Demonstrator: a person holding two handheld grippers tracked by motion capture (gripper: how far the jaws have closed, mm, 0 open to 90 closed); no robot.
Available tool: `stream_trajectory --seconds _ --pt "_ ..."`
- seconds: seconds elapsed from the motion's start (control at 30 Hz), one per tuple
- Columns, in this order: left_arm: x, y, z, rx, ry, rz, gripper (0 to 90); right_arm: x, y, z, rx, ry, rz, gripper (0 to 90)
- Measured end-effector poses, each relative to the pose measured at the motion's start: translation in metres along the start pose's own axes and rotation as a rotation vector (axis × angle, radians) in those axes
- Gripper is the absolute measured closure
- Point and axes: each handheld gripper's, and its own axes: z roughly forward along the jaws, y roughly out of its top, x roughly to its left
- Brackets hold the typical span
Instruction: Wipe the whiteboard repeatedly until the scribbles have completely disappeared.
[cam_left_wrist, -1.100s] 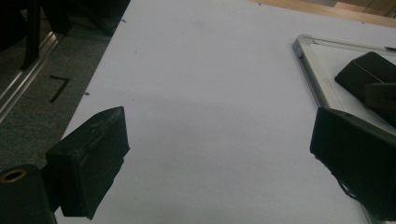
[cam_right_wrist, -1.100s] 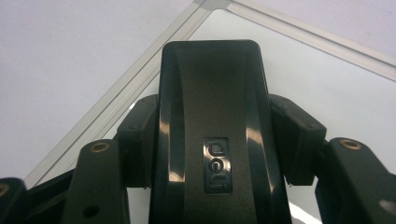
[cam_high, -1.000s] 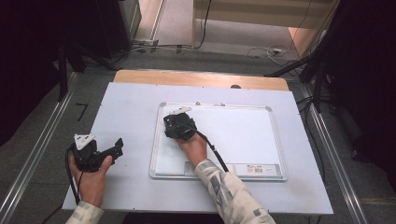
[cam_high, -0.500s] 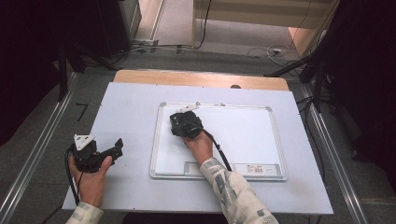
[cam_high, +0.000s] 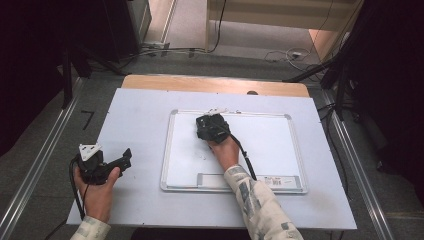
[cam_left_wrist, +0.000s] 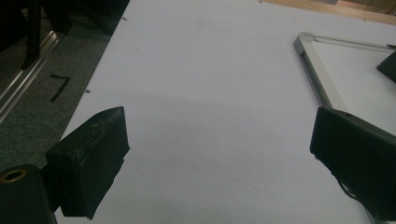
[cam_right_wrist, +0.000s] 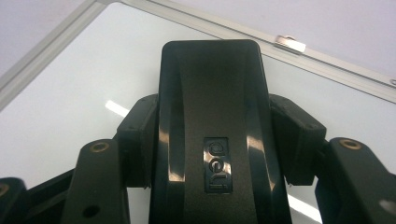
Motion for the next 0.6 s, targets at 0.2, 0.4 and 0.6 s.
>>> stream_trajectory --seconds 0.2,0.4,0.6 --pt "-0.002 0.000 0.001 0.002 -0.001 0.005 4.8 -0.005 -0.007 -0.006 -0.002 -0.012 0.005 37.7" --pt "-0.004 0.001 0.001 0.002 -0.003 0.012 4.8 -0.001 -0.017 -0.016 -0.001 -0.017 -0.005 37.6" --pt "-0.009 0.001 0.003 0.003 -0.011 0.021 4.8 0.010 -0.024 -0.022 0.001 -0.011 -0.023 37.7"
